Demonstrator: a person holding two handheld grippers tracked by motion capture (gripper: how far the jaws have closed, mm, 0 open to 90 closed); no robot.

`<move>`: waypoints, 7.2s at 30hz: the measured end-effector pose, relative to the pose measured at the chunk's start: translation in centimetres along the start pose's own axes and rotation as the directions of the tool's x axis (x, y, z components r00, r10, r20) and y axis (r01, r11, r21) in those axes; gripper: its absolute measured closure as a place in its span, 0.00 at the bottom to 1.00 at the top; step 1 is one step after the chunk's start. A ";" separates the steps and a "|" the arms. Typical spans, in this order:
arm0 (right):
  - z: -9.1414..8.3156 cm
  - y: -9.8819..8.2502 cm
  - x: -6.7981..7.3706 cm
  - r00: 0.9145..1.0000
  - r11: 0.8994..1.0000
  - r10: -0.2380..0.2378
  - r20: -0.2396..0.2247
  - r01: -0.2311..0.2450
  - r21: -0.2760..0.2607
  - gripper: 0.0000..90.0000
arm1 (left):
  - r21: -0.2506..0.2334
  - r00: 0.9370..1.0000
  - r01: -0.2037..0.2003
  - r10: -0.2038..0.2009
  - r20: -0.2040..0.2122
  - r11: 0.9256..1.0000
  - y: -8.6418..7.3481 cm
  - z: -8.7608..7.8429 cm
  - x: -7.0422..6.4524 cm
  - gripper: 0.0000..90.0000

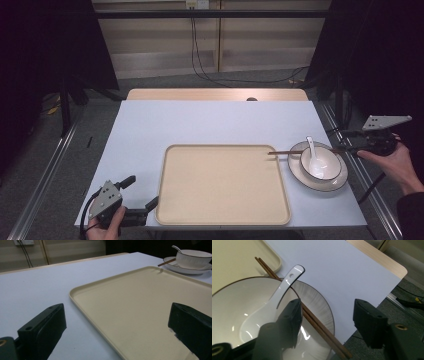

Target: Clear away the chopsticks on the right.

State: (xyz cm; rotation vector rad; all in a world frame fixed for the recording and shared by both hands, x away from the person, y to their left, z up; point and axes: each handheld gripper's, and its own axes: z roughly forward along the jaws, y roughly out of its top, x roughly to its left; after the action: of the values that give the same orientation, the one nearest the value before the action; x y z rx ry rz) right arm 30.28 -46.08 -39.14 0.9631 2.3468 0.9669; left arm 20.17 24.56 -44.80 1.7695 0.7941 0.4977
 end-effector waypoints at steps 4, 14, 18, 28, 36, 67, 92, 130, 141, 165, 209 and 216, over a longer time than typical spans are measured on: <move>1.0 0.4 -1.0 0.999 0.998 -0.024 -0.030 0.026 0.053 0.53 | -0.002 1.000 -0.001 0.001 0.005 1.000 0.0 0.0 0.0 0.02; 3.3 1.5 -2.4 0.996 0.989 -0.041 -0.077 0.051 0.138 0.60 | -0.025 1.000 -0.009 0.009 0.019 1.000 0.1 -0.1 0.0 0.02; 4.4 1.5 -2.5 0.993 0.975 -0.065 -0.103 0.085 0.205 0.66 | -0.019 1.000 -0.009 0.009 0.012 1.000 0.1 -0.1 0.1 0.02; 5.1 0.5 -2.6 0.986 0.963 -0.055 -0.156 0.093 0.252 0.75 | -0.018 1.000 -0.010 0.010 0.005 1.000 0.1 -0.2 0.1 0.02; 5.5 0.5 -2.3 0.982 0.961 -0.049 -0.180 0.095 0.258 0.80 | -0.020 1.000 -0.007 0.007 0.002 1.000 0.1 -0.3 0.1 0.02; 6.3 0.9 -2.0 0.976 0.948 -0.088 -0.199 0.143 0.284 0.81 | -0.025 1.000 0.004 -0.004 0.014 1.000 0.0 -0.3 0.3 0.02; 8.2 1.6 -1.6 0.959 0.921 -0.171 -0.227 0.237 0.308 0.94 | -0.028 1.000 0.005 -0.004 0.022 1.000 0.0 -0.3 0.3 0.02; 2.2 3.3 0.2 0.990 0.984 0.119 -0.071 -0.107 0.144 0.94 | -0.068 1.000 -0.014 0.016 0.025 0.998 0.1 -0.4 0.1 0.02; 0.6 3.2 3.9 0.986 0.983 0.165 -0.035 -0.162 0.086 0.94 | -0.074 1.000 -0.003 0.004 0.021 0.997 0.0 -0.3 0.2 0.01; 0.7 2.3 13.1 0.947 0.949 0.313 -0.076 -0.310 0.054 0.94 | -0.076 1.000 -0.021 0.022 0.010 0.997 0.1 -0.4 0.2 0.02; 7.0 1.6 22.1 0.868 0.856 0.496 -0.027 -0.483 0.181 0.94 | -0.075 1.000 -0.019 0.020 0.013 0.997 0.2 -0.3 0.3 0.02; 7.7 1.6 22.0 0.856 0.841 0.517 -0.019 -0.504 0.194 0.94 | -0.076 1.000 -0.017 0.018 0.014 0.997 0.1 -0.3 0.4 0.02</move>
State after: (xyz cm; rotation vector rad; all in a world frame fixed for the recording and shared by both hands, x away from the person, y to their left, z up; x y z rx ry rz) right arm 20.84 -25.66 -45.66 1.7204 2.3075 0.9905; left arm 20.29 24.98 -44.60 1.7097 0.7404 0.5191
